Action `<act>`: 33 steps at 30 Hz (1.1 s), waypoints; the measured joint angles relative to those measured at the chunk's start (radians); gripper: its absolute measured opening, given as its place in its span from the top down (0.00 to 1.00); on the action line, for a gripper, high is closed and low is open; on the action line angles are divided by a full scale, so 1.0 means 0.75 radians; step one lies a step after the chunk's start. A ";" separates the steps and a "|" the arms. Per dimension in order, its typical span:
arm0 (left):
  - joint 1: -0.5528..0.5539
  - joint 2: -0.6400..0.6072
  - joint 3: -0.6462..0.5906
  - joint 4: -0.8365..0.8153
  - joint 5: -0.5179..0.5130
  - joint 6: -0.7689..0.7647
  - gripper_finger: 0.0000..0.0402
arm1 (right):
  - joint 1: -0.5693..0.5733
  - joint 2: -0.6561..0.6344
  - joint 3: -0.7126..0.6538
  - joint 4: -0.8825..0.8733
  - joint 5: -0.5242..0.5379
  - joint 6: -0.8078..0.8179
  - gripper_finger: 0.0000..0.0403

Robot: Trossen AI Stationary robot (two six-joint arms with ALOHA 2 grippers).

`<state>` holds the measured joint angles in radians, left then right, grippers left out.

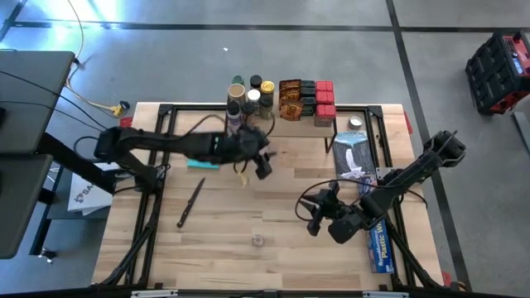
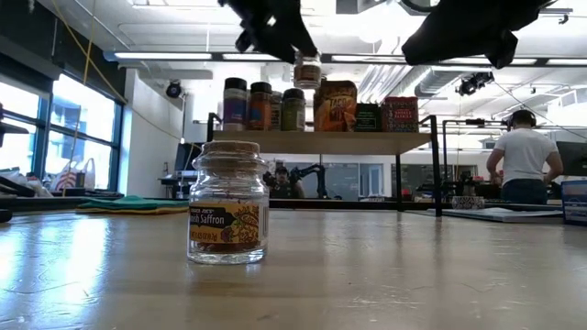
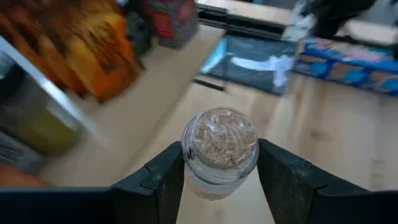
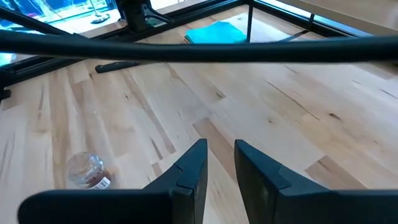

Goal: Shelf spices
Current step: Put the brown seasoning bottle on the shelf

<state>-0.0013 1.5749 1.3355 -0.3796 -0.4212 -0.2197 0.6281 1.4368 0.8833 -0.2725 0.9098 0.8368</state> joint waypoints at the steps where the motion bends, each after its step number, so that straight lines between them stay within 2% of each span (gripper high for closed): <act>1: 0.021 0.018 0.057 -0.060 0.002 0.032 0.56 | 0.000 0.000 0.000 -0.001 -0.001 0.000 0.81; 5: 0.115 0.081 0.267 -0.273 0.048 0.134 0.56 | 0.000 0.000 0.001 0.002 -0.002 0.000 0.81; 10: 0.223 0.179 0.399 -0.379 0.162 0.182 0.56 | 0.000 0.001 0.001 0.001 -0.004 -0.005 0.81; 20: 0.298 0.294 0.405 -0.360 0.114 0.195 0.56 | 0.001 0.000 0.001 0.000 -0.012 -0.001 0.81; 33: 0.327 0.312 0.406 -0.344 0.119 0.193 0.56 | 0.001 0.000 0.001 0.000 -0.017 0.000 0.81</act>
<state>0.2443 1.8086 1.6398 -0.6373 -0.3317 -0.0746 0.6289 1.4368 0.8837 -0.2726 0.8970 0.8368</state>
